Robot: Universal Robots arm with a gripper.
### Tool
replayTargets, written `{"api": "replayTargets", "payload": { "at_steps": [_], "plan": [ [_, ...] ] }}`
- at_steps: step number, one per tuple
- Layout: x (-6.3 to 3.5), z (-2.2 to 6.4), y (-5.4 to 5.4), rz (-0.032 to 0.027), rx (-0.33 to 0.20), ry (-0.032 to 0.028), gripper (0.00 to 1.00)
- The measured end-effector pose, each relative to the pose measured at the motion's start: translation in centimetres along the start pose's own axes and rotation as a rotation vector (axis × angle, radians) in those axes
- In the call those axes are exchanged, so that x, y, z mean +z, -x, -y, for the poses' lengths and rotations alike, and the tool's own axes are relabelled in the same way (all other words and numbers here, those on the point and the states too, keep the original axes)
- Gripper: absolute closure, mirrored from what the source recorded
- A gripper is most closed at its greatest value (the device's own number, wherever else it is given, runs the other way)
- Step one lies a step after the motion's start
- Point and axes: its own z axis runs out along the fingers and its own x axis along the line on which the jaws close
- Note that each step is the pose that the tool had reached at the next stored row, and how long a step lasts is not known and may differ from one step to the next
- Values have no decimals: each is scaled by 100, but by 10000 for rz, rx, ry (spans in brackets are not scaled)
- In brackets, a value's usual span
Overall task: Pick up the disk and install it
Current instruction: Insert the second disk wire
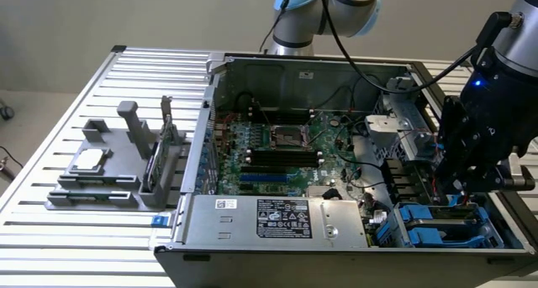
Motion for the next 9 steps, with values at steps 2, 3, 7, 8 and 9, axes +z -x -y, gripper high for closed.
{"api": "replayTargets", "payload": {
  "at_steps": [2, 3, 7, 8, 9],
  "plan": [
    [2, 0, -11, 50, 8, 4, 72],
    [3, 1, -17, 77, 13, 5, 72],
    [7, 1, -30, 153, 27, 10, 74],
    [8, 1, -30, 159, 28, 10, 80],
    [8, 2, -30, 162, 29, 11, 84]
  ]
}}
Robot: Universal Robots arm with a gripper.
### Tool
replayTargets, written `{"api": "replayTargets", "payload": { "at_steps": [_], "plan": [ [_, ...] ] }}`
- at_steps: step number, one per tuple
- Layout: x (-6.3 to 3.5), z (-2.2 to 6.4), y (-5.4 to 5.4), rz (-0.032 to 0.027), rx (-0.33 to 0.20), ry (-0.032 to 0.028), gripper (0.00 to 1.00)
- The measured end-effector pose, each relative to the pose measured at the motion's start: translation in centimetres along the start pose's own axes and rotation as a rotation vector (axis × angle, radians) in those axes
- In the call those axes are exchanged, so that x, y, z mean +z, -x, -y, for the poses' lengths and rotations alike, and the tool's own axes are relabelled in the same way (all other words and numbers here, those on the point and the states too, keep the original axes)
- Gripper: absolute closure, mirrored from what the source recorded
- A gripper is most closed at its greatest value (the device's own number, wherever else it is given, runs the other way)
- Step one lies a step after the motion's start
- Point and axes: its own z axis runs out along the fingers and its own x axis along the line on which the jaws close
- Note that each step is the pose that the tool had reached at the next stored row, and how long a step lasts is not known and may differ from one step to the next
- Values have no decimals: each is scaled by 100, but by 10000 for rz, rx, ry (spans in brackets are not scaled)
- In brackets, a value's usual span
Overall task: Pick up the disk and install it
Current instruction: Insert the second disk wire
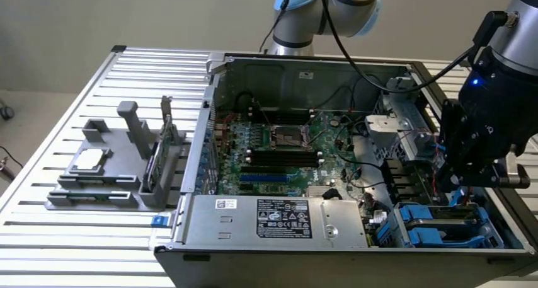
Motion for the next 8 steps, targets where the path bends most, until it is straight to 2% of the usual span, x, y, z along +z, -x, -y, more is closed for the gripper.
{"api": "replayTargets", "payload": {
  "at_steps": [8],
  "plan": [
    [8, 5, 0, 1, 0, 0, 84]
  ]
}}
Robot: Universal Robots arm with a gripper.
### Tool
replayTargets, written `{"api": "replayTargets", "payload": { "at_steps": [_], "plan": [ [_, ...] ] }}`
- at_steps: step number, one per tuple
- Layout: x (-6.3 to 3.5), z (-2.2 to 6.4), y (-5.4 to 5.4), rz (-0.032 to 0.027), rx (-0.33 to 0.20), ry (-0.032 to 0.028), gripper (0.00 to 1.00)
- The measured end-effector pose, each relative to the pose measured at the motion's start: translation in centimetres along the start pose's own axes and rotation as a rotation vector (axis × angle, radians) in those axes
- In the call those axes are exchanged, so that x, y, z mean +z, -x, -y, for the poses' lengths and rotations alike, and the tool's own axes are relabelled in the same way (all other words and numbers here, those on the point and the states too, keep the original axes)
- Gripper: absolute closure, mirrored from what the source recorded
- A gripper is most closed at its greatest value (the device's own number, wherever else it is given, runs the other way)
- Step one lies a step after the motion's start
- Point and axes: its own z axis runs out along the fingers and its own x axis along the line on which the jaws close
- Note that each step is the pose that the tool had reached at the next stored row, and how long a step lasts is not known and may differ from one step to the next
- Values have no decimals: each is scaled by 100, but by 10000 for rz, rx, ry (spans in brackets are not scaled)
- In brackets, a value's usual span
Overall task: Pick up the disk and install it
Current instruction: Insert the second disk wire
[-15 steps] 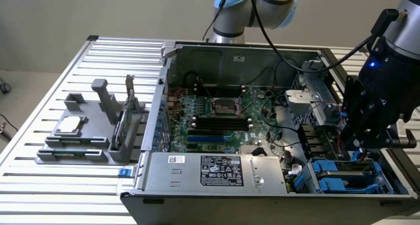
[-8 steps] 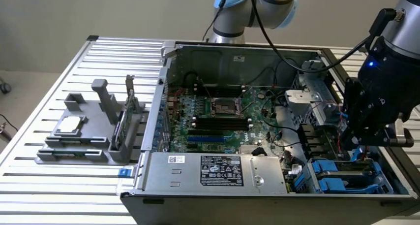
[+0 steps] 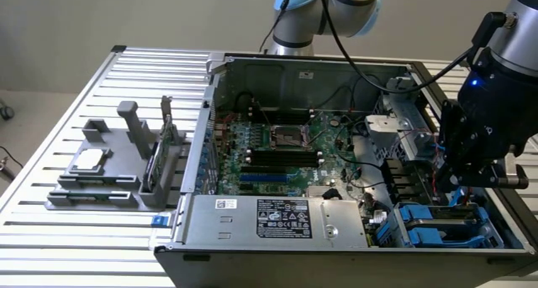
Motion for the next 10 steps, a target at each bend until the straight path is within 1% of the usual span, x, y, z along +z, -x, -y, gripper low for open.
{"api": "replayTargets", "payload": {
  "at_steps": [4, 10],
  "plan": [
    [0, 2, 11, 0, 0, 0, 84],
    [0, 15, 64, 0, -1, 0, 84]
  ]
}}
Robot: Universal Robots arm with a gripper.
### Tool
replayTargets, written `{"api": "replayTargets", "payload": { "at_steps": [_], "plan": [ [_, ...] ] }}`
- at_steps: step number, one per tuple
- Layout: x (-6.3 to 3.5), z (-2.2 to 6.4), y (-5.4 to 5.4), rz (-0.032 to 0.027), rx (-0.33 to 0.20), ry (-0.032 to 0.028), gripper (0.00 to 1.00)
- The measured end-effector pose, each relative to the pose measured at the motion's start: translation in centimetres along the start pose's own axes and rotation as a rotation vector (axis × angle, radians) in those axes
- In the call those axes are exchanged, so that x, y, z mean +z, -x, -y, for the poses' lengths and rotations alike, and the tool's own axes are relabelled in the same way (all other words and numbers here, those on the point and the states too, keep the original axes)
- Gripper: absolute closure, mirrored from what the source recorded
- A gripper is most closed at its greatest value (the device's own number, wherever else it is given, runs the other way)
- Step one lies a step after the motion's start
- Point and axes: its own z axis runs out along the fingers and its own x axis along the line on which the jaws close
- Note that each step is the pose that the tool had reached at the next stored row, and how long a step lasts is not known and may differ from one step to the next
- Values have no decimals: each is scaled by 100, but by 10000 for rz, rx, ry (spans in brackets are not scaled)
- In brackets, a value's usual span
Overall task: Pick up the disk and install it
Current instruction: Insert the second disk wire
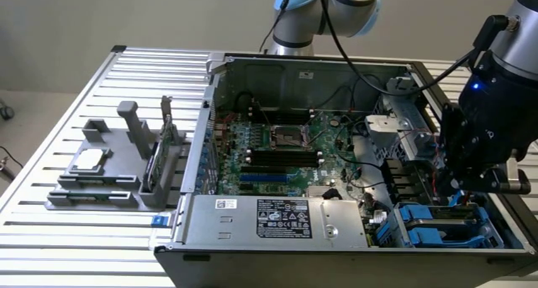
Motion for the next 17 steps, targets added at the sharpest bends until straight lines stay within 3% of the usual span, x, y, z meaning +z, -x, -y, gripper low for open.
{"api": "replayTargets", "payload": {
  "at_steps": [17],
  "plan": [
    [70, 16, 49, 16, -14, 5, 84]
  ]
}}
